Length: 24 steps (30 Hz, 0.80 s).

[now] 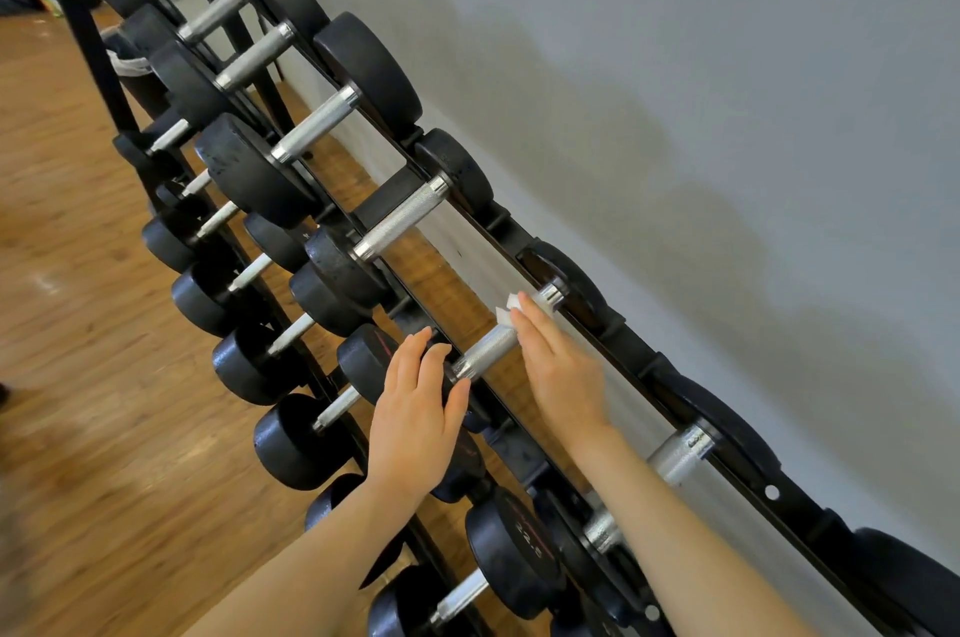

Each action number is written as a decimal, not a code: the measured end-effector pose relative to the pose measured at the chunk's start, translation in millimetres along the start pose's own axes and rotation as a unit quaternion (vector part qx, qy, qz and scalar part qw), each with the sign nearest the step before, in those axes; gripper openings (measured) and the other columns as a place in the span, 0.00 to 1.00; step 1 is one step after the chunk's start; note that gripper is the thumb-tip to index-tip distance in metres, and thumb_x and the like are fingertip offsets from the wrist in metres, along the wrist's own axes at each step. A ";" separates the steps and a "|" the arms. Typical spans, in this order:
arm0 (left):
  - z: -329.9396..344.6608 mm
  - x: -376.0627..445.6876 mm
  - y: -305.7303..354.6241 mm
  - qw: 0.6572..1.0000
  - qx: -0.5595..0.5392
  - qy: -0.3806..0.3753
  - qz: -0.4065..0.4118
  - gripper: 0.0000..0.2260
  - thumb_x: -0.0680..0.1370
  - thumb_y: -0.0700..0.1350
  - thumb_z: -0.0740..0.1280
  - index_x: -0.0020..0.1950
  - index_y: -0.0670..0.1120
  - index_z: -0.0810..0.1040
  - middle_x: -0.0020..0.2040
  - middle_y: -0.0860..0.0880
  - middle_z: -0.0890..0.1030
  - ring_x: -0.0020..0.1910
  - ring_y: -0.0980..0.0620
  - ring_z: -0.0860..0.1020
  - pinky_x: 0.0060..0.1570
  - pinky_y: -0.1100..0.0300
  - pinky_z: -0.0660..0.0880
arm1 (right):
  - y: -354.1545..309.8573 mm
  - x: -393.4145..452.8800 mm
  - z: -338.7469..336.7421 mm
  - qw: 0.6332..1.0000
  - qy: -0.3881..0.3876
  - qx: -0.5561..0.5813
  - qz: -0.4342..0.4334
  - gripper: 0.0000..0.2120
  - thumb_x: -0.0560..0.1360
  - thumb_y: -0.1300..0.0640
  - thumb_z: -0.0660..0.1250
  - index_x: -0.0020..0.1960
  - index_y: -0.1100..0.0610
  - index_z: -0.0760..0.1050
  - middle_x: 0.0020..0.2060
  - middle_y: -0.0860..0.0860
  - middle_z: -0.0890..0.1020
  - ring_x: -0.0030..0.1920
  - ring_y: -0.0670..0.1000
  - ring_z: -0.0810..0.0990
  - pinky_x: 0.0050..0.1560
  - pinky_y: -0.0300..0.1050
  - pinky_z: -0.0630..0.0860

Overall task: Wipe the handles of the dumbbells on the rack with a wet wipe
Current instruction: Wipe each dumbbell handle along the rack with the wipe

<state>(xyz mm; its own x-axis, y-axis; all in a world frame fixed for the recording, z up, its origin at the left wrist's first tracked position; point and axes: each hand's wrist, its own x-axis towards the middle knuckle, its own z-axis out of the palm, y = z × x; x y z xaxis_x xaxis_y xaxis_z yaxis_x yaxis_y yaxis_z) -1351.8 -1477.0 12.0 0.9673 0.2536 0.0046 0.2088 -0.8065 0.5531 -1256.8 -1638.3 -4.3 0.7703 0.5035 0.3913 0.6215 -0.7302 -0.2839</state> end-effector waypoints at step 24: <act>6.9 -0.5 -2.7 1.000 -0.011 0.013 0.004 0.30 0.78 0.61 0.49 0.73 0.45 0.67 0.77 0.49 0.61 0.77 0.49 0.56 0.70 0.53 0.59 | -24.8 10.4 7.6 0.948 0.179 0.073 0.254 0.19 0.78 0.49 0.57 0.56 0.59 0.81 0.52 0.53 0.80 0.46 0.48 0.81 0.37 0.41 0.81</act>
<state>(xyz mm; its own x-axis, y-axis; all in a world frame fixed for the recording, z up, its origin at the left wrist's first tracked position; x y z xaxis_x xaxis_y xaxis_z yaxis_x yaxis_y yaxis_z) -1351.8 -1478.7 4.8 0.9649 0.2607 0.0304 0.1973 -0.7969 0.5710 -1263.1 -1611.5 0.1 0.8936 -0.1044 0.4365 0.2165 -0.7517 -0.6230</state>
